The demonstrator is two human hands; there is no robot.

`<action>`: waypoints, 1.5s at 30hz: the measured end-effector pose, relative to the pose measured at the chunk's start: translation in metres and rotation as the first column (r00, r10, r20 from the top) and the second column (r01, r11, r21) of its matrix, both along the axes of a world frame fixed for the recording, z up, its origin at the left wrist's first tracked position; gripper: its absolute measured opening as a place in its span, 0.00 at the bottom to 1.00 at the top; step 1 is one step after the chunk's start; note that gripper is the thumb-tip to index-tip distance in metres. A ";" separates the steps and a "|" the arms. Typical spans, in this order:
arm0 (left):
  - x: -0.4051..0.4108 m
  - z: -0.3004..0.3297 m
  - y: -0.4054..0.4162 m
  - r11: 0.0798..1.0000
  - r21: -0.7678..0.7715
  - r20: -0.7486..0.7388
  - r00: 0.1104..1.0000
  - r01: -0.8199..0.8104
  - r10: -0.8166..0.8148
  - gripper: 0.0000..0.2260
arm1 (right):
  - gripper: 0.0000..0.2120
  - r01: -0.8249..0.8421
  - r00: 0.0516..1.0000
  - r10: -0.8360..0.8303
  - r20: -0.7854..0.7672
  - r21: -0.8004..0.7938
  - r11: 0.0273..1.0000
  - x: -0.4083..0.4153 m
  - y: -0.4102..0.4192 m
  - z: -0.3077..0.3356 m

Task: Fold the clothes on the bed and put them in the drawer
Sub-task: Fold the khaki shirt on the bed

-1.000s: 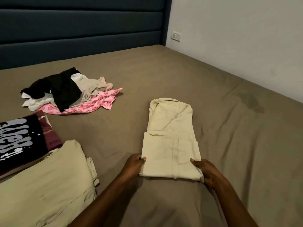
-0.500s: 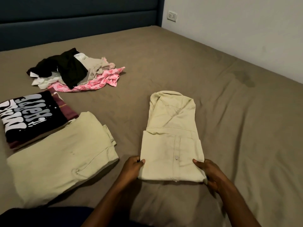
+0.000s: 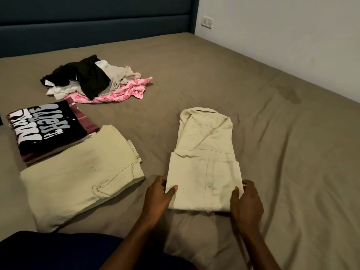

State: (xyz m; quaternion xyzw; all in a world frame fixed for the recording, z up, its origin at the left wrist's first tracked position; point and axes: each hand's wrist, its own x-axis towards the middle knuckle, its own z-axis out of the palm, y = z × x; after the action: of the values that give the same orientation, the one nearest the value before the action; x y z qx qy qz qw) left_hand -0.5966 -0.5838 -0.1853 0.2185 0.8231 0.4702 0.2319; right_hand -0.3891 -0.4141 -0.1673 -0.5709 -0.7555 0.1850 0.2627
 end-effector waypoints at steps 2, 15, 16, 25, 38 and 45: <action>0.011 0.004 -0.003 0.998 -0.057 -0.236 0.972 -0.001 -0.013 0.23 | 0.18 -0.044 0.993 0.016 0.114 0.244 0.969 -0.006 -0.013 0.000; 0.016 -0.021 0.020 0.774 -0.484 -0.555 0.541 0.407 -0.632 0.39 | 0.34 -0.571 0.780 0.517 0.353 0.063 0.818 -0.010 0.003 -0.044; 0.014 -0.021 0.020 0.776 -0.480 -0.556 0.543 0.409 -0.630 0.39 | 0.34 -0.576 0.778 0.526 0.343 0.055 0.815 -0.009 0.005 -0.045; -0.032 -0.022 0.005 0.904 -0.290 -0.592 0.683 0.315 -0.428 0.27 | 0.31 -0.588 0.780 0.561 0.276 0.019 0.809 0.024 0.041 -0.035; -0.071 -0.043 0.012 0.808 -0.367 -0.748 0.370 0.461 -0.551 0.35 | 0.27 -0.687 0.721 0.670 0.176 0.057 0.724 0.042 0.123 -0.024; -0.090 -0.028 0.021 0.693 -0.421 -0.656 0.331 0.585 -0.678 0.31 | 0.31 -0.846 0.517 0.810 0.276 0.020 0.533 0.027 0.124 -0.001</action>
State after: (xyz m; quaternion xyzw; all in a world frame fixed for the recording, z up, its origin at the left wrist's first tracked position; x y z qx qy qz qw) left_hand -0.6861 -0.5630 -0.2137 0.6862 0.7102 0.1545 0.0301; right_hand -0.3623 -0.2901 -0.1681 -0.1364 -0.9728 0.1616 0.0946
